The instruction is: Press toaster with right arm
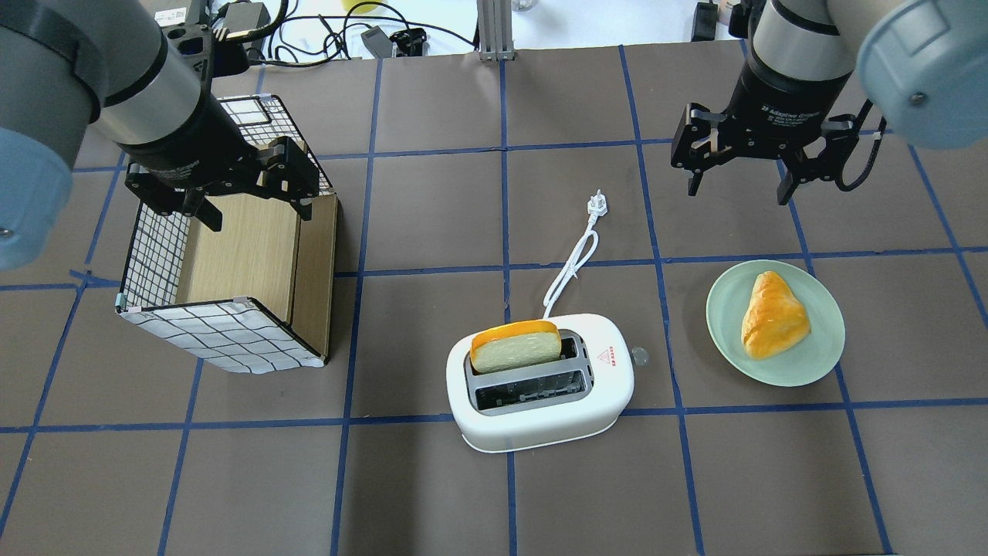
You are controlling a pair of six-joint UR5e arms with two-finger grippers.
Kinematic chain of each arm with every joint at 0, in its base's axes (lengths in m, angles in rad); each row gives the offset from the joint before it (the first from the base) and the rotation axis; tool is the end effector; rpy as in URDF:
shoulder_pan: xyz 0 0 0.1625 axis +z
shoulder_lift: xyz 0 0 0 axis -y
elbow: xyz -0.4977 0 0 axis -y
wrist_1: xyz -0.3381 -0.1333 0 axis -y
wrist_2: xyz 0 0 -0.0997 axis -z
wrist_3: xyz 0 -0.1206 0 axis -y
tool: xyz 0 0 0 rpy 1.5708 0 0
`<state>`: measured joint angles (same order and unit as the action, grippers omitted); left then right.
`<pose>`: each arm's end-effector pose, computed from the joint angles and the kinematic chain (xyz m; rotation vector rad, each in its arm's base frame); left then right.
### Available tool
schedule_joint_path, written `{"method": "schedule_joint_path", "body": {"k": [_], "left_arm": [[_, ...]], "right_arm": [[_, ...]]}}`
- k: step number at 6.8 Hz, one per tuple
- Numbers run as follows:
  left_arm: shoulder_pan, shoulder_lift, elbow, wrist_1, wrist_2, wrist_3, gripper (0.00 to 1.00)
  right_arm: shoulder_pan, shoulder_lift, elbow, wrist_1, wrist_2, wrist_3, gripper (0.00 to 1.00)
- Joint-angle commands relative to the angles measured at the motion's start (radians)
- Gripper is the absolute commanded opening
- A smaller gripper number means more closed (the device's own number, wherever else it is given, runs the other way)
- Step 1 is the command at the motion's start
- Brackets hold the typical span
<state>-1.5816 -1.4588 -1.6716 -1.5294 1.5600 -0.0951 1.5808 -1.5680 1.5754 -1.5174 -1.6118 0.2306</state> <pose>-0.1388 -0.3869 0.5457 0.1313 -3.1242 0.0812 0.1327 -0.4304 0.5314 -0.3385 -3.0738 -0.0857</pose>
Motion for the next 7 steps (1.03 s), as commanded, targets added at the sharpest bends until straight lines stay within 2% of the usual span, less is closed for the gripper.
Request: {"method": "schedule_joint_path", "body": {"k": [1,3,4,5,7], "left_arm": [[0.000,0.000,0.000,0.000,0.000,0.000,1.00],[0.000,0.000,0.001,0.000,0.000,0.000,1.00],[0.000,0.000,0.000,0.000,0.000,0.000,1.00],[0.000,0.000,0.001,0.000,0.000,0.000,1.00],[0.000,0.000,0.001,0.000,0.000,0.000,1.00]], "right_arm": [[-0.002,0.000,-0.001,-0.027,0.000,0.001,0.71],[-0.015,0.000,0.000,-0.026,0.006,-0.001,0.20],[-0.048,0.002,0.000,-0.008,0.015,-0.007,0.00],[-0.094,0.002,0.012,-0.006,0.041,-0.098,0.00],[-0.122,0.002,0.048,-0.015,0.081,-0.122,0.00]]}}
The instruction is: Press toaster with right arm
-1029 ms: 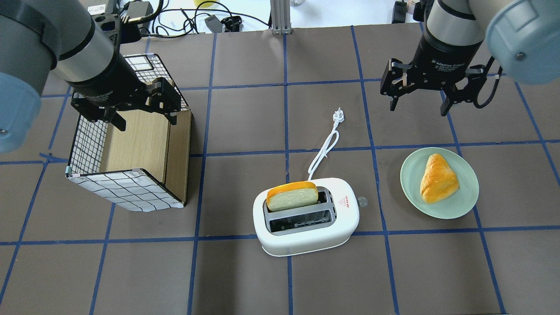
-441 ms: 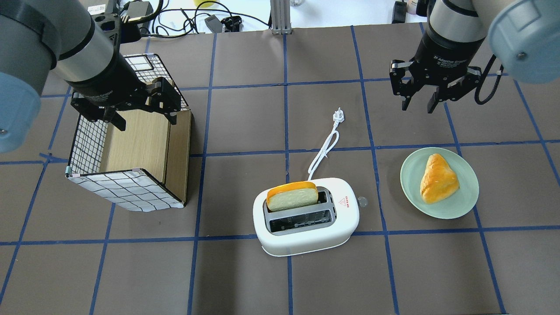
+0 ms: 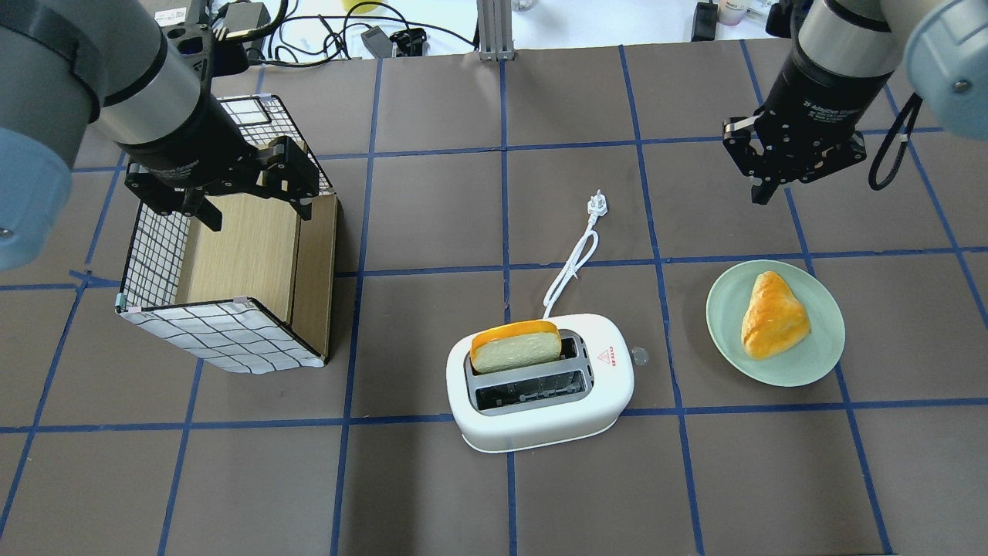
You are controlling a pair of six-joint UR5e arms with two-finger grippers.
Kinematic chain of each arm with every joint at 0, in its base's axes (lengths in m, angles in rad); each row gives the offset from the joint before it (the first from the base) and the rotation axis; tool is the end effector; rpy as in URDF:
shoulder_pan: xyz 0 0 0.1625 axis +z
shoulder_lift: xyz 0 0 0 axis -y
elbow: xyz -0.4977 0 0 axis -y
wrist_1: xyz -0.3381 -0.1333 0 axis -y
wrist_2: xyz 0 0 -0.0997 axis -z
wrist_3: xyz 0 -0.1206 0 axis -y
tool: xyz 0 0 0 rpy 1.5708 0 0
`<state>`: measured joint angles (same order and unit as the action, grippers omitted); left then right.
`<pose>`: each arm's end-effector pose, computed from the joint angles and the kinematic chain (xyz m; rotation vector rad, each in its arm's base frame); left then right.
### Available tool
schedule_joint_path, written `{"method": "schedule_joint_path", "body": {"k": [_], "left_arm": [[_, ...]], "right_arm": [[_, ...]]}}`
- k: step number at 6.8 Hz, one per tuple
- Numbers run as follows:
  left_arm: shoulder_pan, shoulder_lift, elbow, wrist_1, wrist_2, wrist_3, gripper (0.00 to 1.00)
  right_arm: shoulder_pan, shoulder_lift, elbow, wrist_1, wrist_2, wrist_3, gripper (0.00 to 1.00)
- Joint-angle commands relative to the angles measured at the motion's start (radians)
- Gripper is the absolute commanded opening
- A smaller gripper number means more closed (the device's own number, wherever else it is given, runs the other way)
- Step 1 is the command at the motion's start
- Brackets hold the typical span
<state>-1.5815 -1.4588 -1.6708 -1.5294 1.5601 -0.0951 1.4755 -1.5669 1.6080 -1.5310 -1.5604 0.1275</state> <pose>-0.1387 -0.3870 0.5460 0.1315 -3.1242 0.0825 0.0931 -0.4402 0.5180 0.3486 3.1105 0.1269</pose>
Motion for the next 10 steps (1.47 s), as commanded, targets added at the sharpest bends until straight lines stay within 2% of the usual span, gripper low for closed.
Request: {"method": "schedule_joint_path", "body": {"k": [1,2,3,4,5,6,10], "left_arm": [[0.000,0.000,-0.001,0.000,0.000,0.000,1.00],[0.000,0.000,-0.001,0.000,0.000,0.000,1.00],[0.000,0.000,-0.001,0.000,0.000,0.000,1.00],[0.000,0.000,0.000,0.000,0.000,0.000,1.00],[0.000,0.000,-0.001,0.000,0.000,0.000,1.00],[0.000,0.000,0.000,0.000,0.000,0.000,1.00],[0.000,0.000,0.000,0.000,0.000,0.000,1.00]], "right_arm": [[-0.039,0.002,0.029,0.003,0.099,-0.087,0.00],[-0.122,0.001,0.047,0.018,0.226,-0.157,0.00],[-0.157,0.001,0.072,0.029,0.279,-0.204,0.00],[-0.159,0.001,0.113,0.028,0.295,-0.259,0.00],[-0.162,0.001,0.150,0.029,0.398,-0.343,0.00],[-0.164,0.001,0.188,0.028,0.442,-0.373,0.00],[-0.286,-0.001,0.452,0.029,0.669,-0.656,0.00]]}}
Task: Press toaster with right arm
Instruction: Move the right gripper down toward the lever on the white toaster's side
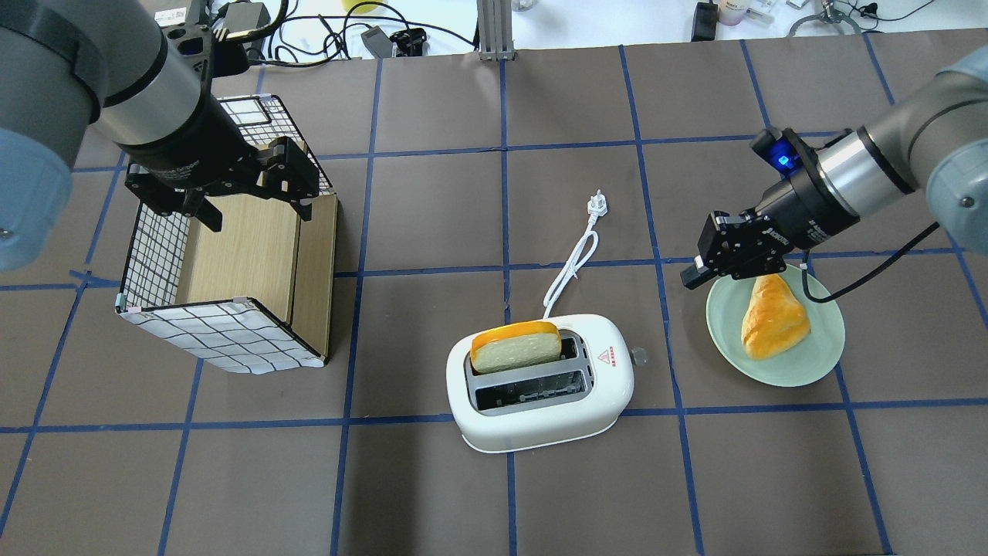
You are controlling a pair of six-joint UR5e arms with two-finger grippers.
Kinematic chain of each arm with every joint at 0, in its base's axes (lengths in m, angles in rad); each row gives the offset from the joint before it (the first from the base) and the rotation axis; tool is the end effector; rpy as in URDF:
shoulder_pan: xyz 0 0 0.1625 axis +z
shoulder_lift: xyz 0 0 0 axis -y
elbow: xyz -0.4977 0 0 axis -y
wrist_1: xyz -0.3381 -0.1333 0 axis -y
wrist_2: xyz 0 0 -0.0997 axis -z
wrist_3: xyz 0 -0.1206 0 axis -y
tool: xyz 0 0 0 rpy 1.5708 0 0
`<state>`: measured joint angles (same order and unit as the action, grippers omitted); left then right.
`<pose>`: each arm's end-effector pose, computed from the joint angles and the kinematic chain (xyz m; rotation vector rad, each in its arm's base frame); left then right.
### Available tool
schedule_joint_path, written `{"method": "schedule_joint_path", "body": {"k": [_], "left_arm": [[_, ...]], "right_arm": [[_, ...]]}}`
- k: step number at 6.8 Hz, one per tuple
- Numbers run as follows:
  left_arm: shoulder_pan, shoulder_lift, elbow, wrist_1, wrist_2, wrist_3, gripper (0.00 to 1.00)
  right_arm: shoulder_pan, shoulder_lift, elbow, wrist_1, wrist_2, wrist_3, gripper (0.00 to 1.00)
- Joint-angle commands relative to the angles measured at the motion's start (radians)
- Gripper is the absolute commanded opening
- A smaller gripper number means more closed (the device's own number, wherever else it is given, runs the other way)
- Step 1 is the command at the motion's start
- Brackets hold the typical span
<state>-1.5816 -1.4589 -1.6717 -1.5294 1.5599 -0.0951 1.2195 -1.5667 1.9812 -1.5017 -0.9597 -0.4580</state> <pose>-0.1388 -0.3869 0.5456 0.1313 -3.1241 0.0809 0.0684 -0.4019 0.3902 0.0582 2.3953 0.2449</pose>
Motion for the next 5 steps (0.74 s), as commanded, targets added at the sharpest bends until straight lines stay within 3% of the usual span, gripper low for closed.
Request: {"method": "schedule_joint_path", "body": {"k": [1,5], "left_arm": [[0.000,0.000,0.001,0.000,0.000,0.000,1.00],[0.000,0.000,0.001,0.000,0.000,0.000,1.00]], "right_arm": [[-0.035,-0.001,0.109,0.001,0.088,-0.091,0.00],[-0.035,0.001,0.142,0.087,0.130,-0.163,0.00]]}}
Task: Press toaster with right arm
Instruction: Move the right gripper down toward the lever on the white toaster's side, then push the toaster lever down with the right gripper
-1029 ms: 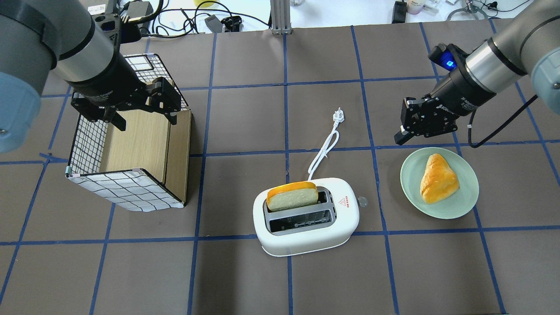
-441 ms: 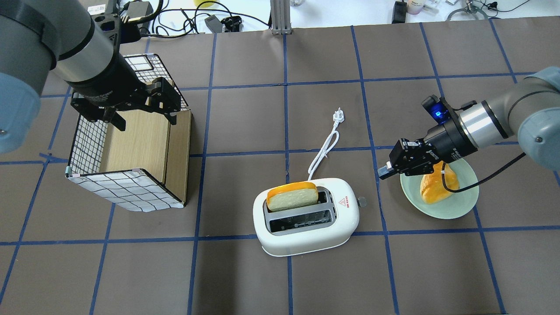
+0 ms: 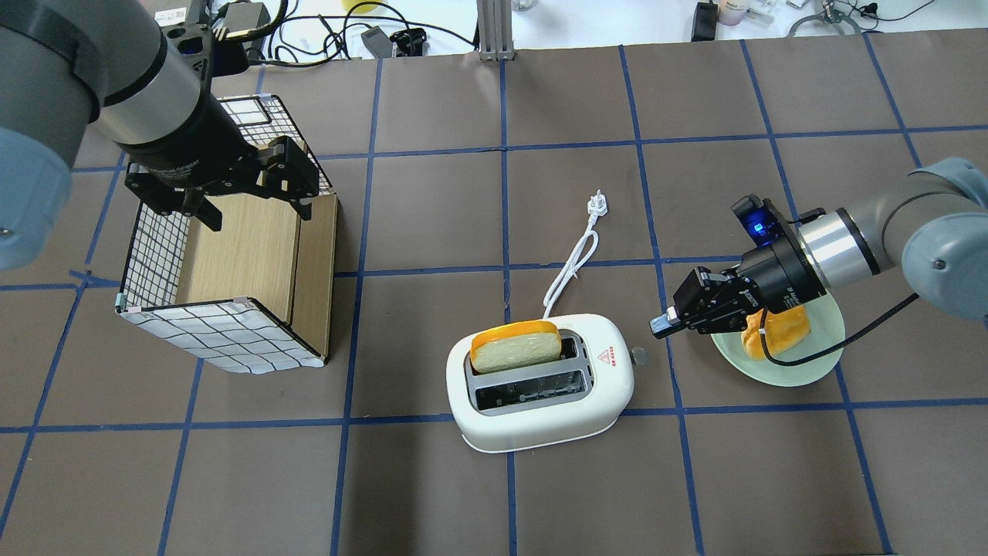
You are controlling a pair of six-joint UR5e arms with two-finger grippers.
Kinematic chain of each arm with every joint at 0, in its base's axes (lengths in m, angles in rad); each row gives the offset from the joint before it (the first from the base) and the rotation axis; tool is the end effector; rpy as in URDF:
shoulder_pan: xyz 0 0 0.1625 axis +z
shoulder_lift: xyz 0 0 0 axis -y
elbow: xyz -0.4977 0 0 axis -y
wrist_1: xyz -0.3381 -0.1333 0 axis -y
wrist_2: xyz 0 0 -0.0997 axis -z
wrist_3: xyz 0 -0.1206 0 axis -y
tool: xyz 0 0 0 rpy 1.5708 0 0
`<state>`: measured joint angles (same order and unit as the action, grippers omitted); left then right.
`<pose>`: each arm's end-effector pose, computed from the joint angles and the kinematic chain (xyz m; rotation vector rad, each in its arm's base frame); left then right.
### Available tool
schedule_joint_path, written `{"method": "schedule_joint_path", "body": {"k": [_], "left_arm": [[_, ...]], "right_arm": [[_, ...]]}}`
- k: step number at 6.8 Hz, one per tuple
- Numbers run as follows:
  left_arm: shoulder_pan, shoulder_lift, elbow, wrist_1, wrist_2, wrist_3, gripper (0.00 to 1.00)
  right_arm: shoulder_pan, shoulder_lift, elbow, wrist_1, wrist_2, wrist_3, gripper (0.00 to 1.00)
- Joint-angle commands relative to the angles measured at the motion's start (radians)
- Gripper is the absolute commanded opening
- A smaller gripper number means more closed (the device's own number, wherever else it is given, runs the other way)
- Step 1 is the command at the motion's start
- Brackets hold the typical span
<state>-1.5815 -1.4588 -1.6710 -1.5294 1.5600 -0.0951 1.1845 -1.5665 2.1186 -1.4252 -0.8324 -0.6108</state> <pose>-0.1388 -0.3870 0.5459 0.1315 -3.1242 0.0822 0.0822 -0.3671 0.3505 0.0603 2.1873 0.2913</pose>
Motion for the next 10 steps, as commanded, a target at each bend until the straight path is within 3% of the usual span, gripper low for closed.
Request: {"method": "schedule_joint_path", "body": {"k": [1,10], "left_arm": [[0.000,0.000,-0.001,0.000,0.000,0.000,1.00],[0.000,0.000,0.000,0.000,0.000,0.000,1.00]], "right_arm": [[0.001,0.000,0.018,0.012,0.009,-0.021,0.00],[0.001,0.048,0.057,-0.015,0.001,-0.040,0.00]]}}
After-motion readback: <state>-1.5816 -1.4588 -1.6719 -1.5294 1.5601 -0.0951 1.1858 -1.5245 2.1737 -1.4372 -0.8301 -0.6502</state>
